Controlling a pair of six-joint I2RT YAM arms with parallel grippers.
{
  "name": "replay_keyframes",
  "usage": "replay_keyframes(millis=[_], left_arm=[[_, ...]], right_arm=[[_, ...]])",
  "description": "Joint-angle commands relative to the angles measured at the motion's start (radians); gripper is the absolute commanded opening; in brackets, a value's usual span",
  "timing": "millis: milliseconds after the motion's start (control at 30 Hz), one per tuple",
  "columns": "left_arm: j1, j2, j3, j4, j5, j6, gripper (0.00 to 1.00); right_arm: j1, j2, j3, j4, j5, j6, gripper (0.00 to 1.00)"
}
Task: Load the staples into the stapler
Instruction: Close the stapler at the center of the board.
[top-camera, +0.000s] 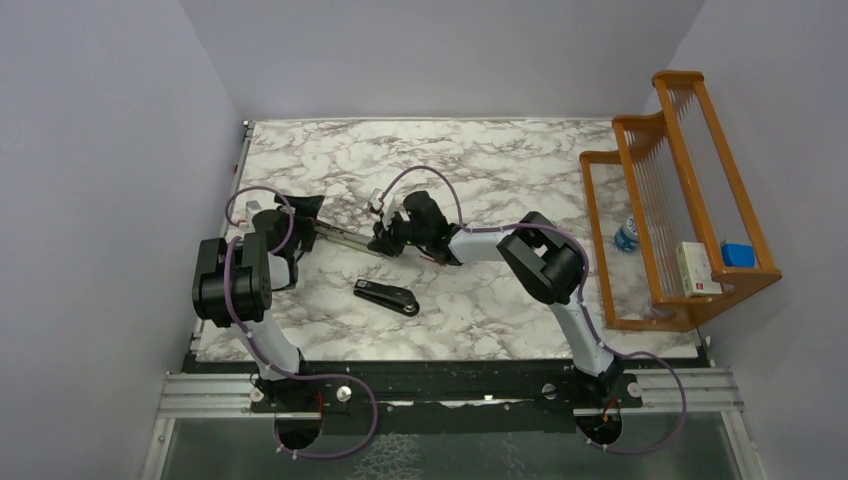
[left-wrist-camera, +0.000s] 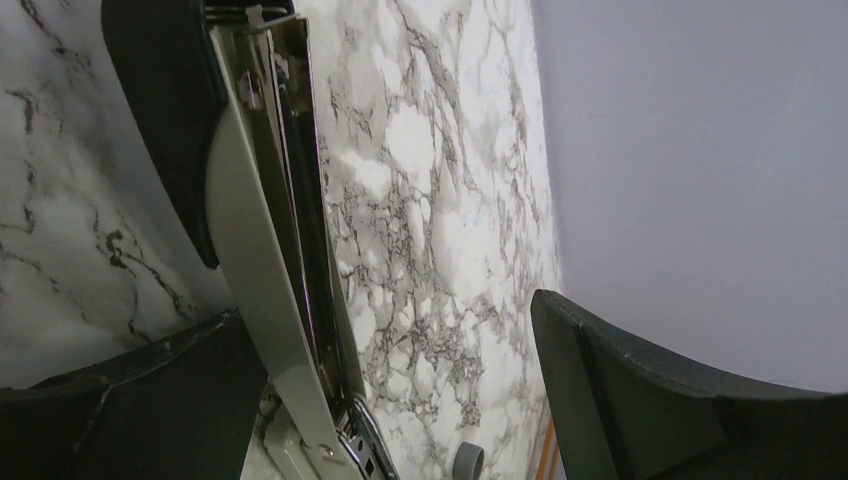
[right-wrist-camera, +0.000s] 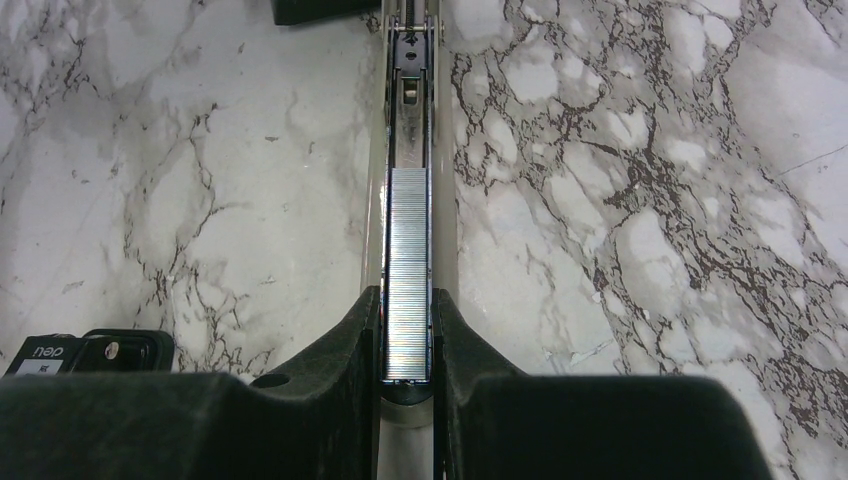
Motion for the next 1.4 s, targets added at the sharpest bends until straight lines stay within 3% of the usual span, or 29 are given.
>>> replay_keyframes(millis=[0, 467, 733, 1033, 1100, 1200, 1367], left_arm=[[0.008, 0.065, 0.01, 0.231, 0.045, -0.025, 0.99], [0.005, -0.119, 0.023, 0.091, 0.12, 0.185, 0.99], [-0.028, -0.209, 0.052, -0.067, 0.097, 0.342, 0.99], [-0.079, -0.277, 0.07, -0.154, 0.082, 0.414, 0.99], [-0.082, -0.297, 0.07, -0.165, 0.087, 0.42, 0.99], [-0.082, -0.327, 0.076, -0.194, 0.087, 0.434, 0.99], [-0.079, -0.359, 0.095, -0.235, 0.093, 0.453, 0.99]], right_arm=[[0.009, 0.0, 0.002, -0.099, -0.027, -0.029, 0.01], [0.01, 0.018, 0.034, -0.117, -0.024, -0.03, 0.01], [0.01, 0.029, 0.045, -0.128, -0.027, -0.026, 0.01], [0.01, 0.021, 0.035, -0.117, -0.025, -0.024, 0.01], [0.01, 0.015, 0.025, -0.103, -0.029, -0.019, 0.04], [0.01, 0.002, 0.007, -0.08, -0.043, -0.017, 0.18], [0.01, -0.03, -0.02, -0.046, -0.045, -0.018, 0.32]])
